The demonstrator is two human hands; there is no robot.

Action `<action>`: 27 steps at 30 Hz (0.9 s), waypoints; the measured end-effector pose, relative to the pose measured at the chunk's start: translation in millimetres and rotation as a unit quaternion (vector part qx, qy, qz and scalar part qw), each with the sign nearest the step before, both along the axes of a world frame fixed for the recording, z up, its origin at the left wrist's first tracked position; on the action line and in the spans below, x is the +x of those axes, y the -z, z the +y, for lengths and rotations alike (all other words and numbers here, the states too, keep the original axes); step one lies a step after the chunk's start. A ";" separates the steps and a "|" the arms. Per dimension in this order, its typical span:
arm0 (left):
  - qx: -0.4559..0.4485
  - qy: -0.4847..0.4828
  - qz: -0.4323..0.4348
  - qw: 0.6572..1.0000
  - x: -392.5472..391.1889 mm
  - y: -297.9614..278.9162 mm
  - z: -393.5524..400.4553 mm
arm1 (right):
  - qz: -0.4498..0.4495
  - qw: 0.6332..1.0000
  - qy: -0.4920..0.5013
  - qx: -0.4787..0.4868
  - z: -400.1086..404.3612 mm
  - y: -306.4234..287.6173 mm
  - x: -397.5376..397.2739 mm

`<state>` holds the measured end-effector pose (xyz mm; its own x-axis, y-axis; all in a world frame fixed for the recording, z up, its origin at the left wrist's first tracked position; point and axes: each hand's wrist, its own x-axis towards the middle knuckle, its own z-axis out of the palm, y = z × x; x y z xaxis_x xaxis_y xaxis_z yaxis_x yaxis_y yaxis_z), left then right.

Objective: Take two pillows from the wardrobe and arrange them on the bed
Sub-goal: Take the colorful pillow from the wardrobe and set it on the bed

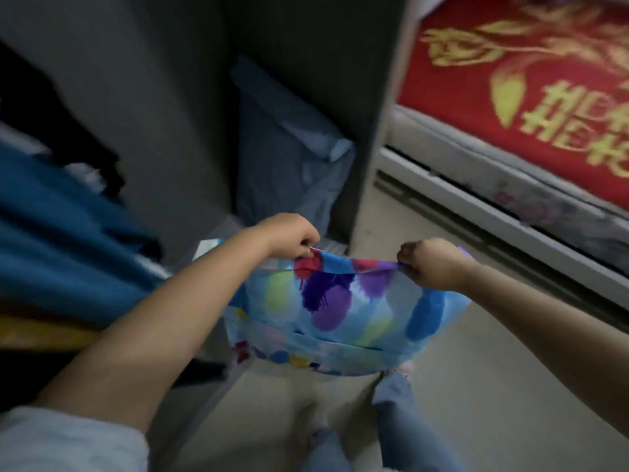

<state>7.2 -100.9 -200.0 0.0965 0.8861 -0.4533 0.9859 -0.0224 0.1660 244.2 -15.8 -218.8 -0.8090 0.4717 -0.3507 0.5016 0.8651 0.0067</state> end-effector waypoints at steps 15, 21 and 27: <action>0.059 0.144 0.010 0.988 215.1 -41.6 371.6 | 0.167 0.950 0.262 -0.043 265.0 -43.7 222.5; 0.221 0.047 -0.008 0.974 224.8 -92.3 530.8 | 0.311 0.887 0.332 0.076 436.2 -87.6 208.7; 0.376 -0.006 -0.023 0.926 177.3 -185.1 735.8 | 0.387 0.813 0.347 0.263 645.7 -183.7 135.0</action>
